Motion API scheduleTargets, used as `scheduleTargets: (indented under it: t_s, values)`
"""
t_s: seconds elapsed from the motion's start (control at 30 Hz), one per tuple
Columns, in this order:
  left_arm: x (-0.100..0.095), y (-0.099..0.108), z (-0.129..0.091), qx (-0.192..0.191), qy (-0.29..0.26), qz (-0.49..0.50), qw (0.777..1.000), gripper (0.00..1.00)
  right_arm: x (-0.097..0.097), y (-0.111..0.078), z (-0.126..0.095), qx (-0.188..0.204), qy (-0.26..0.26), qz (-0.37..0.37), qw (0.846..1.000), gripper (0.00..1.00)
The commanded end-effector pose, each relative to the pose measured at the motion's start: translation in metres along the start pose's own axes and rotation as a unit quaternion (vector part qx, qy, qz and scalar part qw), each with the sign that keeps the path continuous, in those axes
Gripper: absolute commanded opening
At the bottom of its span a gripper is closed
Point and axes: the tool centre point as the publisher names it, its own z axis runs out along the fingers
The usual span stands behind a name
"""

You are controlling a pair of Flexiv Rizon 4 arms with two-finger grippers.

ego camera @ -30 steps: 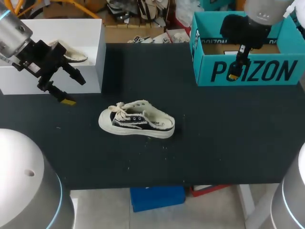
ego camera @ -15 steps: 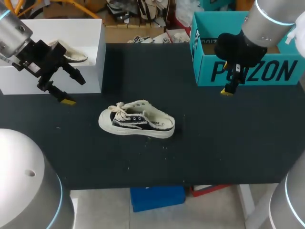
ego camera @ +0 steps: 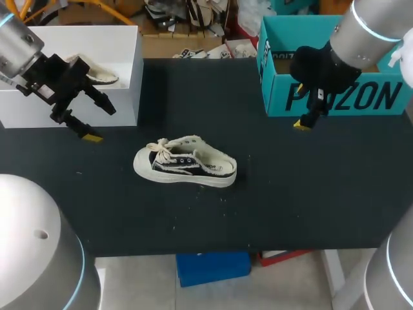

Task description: Take the shoe out of the shoebox, open the shoe tongue, remove and reinsert the insole, then place the shoe into the shoebox

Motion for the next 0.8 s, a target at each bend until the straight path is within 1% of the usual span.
scheduleTargets:
  t_s: [0.03,0.27,0.4,0.57,0.63,0.8]
  values:
    - [-0.001,0.001,0.001,0.0,-0.001,0.001,1.0,1.0,0.01,0.0,0.026,-0.039,-0.014,-0.006,0.999,1.0]
    - [-0.001,0.001,0.001,0.0,-0.001,0.001,1.0,1.0,0.016,0.015,0.057,-0.095,-0.032,-0.02,0.995,1.0]
    - [-0.001,0.001,0.001,0.0,-0.001,0.001,1.0,1.0,0.019,0.022,0.072,-0.115,-0.035,-0.024,0.992,1.0]
    - [-0.001,0.001,0.001,0.0,-0.001,0.001,1.0,1.0,0.023,0.032,0.093,-0.143,-0.027,-0.034,0.989,1.0]
    - [-0.001,0.001,0.001,0.0,-0.001,0.001,1.0,1.0,0.024,0.034,0.101,-0.163,-0.026,-0.033,0.986,1.0]
    - [-0.001,0.001,0.001,0.0,-0.001,0.001,1.0,1.0,0.029,0.045,0.115,-0.194,-0.014,-0.035,0.98,1.0]
